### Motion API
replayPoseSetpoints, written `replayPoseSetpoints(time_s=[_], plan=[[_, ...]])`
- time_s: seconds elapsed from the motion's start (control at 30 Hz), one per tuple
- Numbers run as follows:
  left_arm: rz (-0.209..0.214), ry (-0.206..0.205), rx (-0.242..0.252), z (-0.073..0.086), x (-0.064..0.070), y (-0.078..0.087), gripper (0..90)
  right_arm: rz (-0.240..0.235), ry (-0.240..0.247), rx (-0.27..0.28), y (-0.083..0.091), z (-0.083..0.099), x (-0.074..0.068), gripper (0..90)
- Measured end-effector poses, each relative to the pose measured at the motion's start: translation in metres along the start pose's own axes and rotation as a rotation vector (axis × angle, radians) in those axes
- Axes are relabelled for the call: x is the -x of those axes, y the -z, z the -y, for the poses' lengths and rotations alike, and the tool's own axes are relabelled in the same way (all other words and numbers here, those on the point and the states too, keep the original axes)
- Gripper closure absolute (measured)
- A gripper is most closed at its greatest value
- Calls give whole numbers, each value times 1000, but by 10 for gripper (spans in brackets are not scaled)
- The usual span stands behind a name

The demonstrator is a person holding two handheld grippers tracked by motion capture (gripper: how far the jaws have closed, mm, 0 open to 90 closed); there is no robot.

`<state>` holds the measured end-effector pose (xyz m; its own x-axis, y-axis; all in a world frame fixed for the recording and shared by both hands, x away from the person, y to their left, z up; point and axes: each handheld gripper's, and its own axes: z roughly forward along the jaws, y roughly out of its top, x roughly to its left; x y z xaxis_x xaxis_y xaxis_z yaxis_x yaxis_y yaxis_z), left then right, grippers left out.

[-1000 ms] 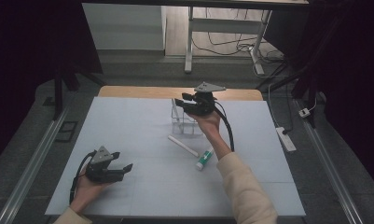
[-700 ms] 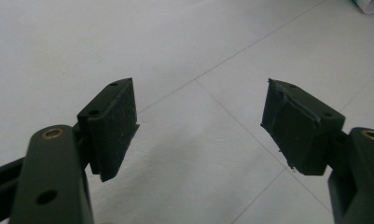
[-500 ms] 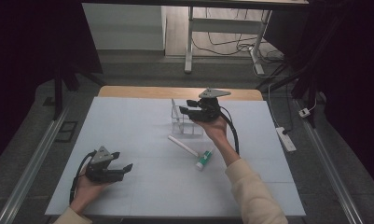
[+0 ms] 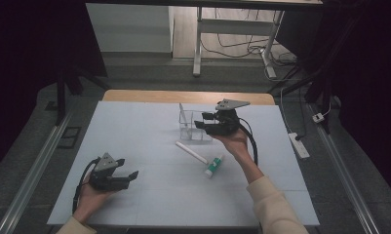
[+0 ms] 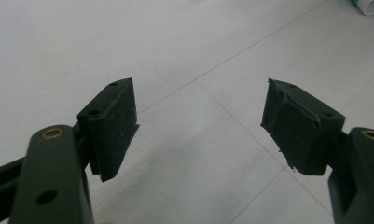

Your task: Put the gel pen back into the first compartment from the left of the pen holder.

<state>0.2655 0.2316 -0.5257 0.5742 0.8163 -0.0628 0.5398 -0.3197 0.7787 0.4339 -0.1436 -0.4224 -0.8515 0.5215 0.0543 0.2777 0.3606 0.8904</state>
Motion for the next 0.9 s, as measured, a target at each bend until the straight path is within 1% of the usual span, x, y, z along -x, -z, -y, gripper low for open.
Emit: replayPoseSetpoints(time_s=[0.2,0.33,0.43,0.67,0.77,0.9], plan=[[-3,3,1,0,0,1,263,-22,8,-21,10,4,-4,460],[-3,4,-1,0,0,1,263,-27,16,-43,12,8,-5,457],[-4,4,-2,0,0,1,263,-38,14,-54,12,11,-6,455],[-7,5,-2,0,0,1,263,-58,17,-90,7,17,-7,447],[-8,2,-2,0,0,2,263,-69,42,-118,3,19,-10,444],[-8,1,-3,0,0,2,263,-80,53,-138,-1,20,-14,444]])
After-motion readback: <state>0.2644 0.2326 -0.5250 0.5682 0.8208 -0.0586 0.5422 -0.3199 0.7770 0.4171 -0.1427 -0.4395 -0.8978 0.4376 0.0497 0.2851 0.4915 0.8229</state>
